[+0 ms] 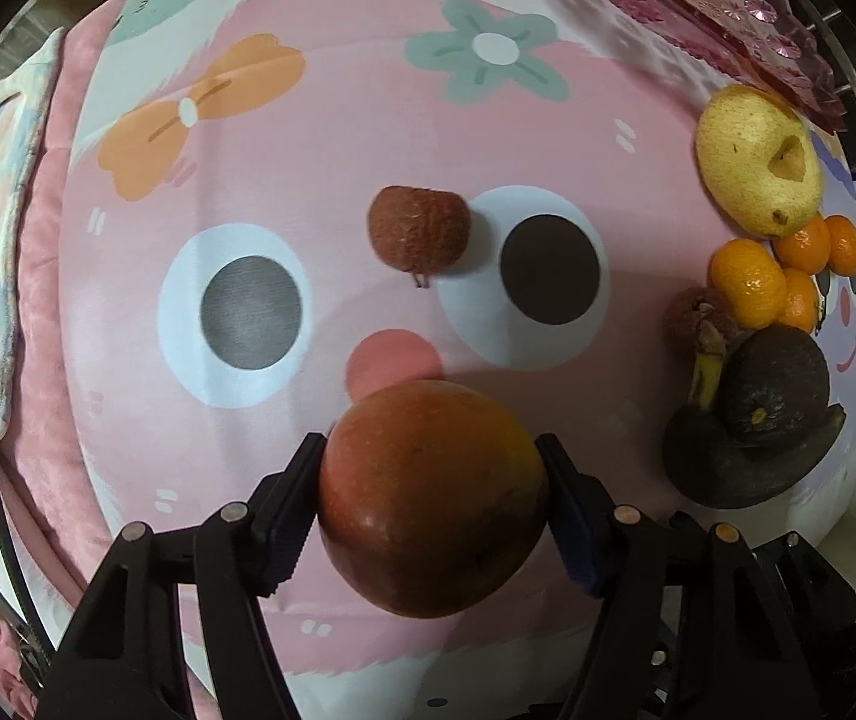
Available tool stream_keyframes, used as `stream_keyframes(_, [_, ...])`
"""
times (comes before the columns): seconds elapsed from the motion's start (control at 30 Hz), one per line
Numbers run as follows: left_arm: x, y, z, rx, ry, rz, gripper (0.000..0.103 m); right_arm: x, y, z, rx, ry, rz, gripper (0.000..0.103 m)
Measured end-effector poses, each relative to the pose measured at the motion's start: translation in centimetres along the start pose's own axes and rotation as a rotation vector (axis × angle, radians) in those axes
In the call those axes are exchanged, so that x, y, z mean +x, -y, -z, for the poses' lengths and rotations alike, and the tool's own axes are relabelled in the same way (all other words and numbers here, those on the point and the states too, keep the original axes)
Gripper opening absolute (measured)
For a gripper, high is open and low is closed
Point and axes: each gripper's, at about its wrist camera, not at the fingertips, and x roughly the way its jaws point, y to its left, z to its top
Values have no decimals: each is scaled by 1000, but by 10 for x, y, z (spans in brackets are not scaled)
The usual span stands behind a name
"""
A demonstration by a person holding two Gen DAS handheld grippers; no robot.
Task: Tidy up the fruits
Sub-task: 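Grasp the small mandarin orange with the right tool while the left tool lifts the apple, then carry apple and orange into the pink glass bowl and open both tools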
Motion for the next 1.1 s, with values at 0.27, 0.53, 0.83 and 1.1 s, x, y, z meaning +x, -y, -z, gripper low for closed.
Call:
stream_keyframes(0.27, [-29, -17, 14, -43, 26, 40, 67, -25, 6, -13, 138, 59, -102, 34])
stream_keyframes(0.53, [-92, -15, 13, -44, 91, 77, 67, -66, 11, -42, 113, 142, -55, 34])
stream_keyframes(0.83, [-166, 10, -19, -58, 215, 81, 67, -101, 47, -91, 53, 220, -31, 34])
stream_keyframes(1.1, [-200, 40, -67, -67, 320, 80, 67, -115, 106, -134, 52, 290, -6, 34])
